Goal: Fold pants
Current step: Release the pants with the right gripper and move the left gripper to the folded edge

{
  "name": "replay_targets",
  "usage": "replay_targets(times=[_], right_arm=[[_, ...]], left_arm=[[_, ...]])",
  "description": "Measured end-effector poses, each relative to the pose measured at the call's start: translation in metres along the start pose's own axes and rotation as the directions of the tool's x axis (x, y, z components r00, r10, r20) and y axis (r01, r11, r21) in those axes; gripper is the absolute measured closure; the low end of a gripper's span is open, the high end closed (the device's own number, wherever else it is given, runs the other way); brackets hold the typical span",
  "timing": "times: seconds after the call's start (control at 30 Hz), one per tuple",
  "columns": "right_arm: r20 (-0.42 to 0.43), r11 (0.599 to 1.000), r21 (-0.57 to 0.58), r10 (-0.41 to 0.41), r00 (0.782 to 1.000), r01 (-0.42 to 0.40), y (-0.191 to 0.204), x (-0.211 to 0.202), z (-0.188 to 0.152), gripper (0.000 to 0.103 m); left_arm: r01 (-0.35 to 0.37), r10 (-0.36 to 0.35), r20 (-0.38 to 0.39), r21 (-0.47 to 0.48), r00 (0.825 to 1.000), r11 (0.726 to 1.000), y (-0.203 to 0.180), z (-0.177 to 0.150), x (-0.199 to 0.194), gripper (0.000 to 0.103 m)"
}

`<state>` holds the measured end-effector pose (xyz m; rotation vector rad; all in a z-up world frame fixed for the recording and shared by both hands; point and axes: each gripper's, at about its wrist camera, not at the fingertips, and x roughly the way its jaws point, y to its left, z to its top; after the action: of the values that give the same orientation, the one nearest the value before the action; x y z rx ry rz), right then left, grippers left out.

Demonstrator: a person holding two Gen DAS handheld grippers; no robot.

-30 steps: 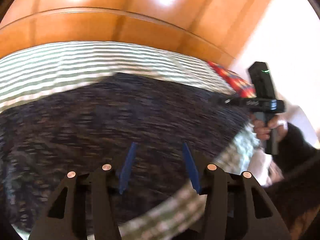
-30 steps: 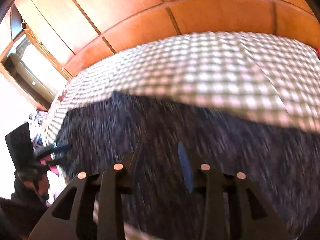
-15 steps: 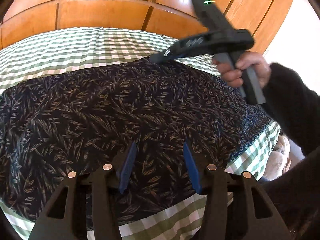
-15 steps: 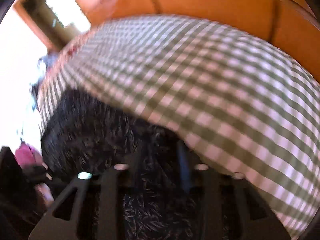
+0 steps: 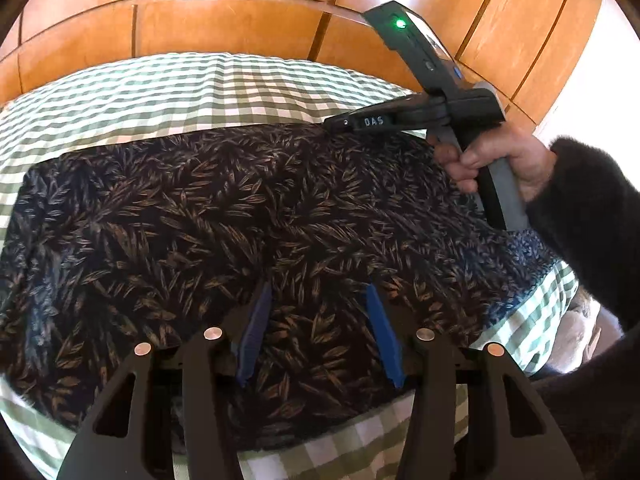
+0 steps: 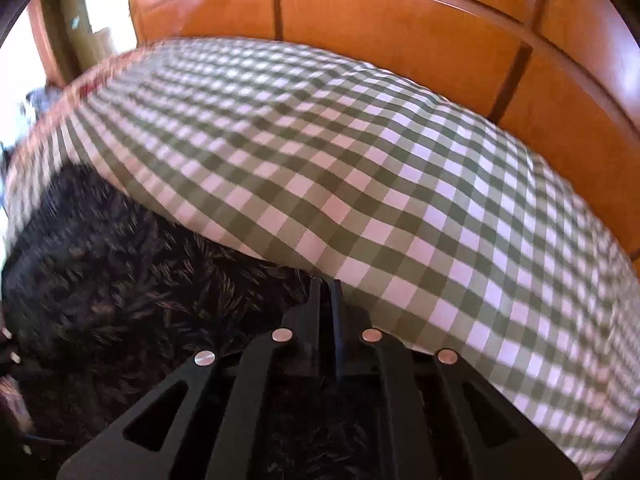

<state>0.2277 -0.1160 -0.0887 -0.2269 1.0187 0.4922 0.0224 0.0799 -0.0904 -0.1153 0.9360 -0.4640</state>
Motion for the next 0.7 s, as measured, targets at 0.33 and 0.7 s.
replay_targets(times=[0.33,0.7], right_arm=[[0.137,0.989,0.090,0.103,0.985,-0.116,0.021,-0.056,-0.034,0.060],[0.099,0.988,0.097,0.113,0.989,-0.123,0.049,-0.023,-0.059,0.059]], left_arm=[[-0.014,0.136,0.186,-0.543,0.973,0.840,0.115,-0.040,-0.109,0.046],[0.095,0.147,0.221,-0.804,0.964,0.587,0.175,-0.095,-0.132,0.027]])
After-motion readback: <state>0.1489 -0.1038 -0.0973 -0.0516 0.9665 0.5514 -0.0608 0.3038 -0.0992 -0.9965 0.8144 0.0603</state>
